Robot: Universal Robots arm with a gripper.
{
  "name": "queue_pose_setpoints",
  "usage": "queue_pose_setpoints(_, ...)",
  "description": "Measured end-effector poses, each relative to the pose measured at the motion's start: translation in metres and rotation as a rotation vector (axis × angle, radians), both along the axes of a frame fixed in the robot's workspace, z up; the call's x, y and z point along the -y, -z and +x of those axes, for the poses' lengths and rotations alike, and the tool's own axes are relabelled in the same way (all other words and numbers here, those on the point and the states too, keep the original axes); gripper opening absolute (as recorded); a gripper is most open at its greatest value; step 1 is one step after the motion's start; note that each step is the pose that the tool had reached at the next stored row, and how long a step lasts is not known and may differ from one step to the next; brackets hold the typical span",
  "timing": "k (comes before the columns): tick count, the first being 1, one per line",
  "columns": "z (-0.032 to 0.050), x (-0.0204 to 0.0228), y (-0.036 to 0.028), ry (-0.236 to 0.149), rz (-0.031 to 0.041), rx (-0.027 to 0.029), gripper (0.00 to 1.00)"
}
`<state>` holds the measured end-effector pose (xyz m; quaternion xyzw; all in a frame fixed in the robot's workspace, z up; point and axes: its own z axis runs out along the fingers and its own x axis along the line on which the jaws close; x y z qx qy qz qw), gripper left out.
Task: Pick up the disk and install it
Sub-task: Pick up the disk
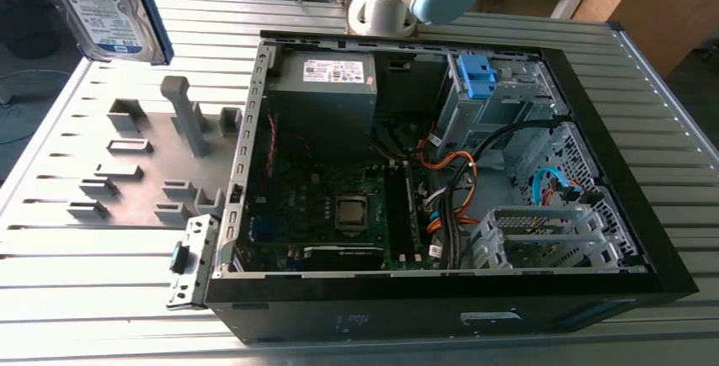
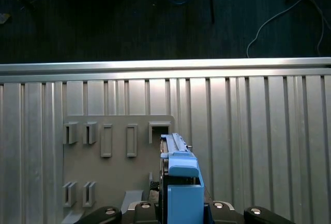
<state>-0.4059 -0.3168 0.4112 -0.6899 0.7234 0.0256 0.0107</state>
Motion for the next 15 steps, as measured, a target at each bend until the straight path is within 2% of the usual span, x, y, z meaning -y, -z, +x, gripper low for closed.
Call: queue_pose_setpoints(15, 0.0, 0.0, -0.0075, 0.0, 0.0018, 0.0, 0.36)
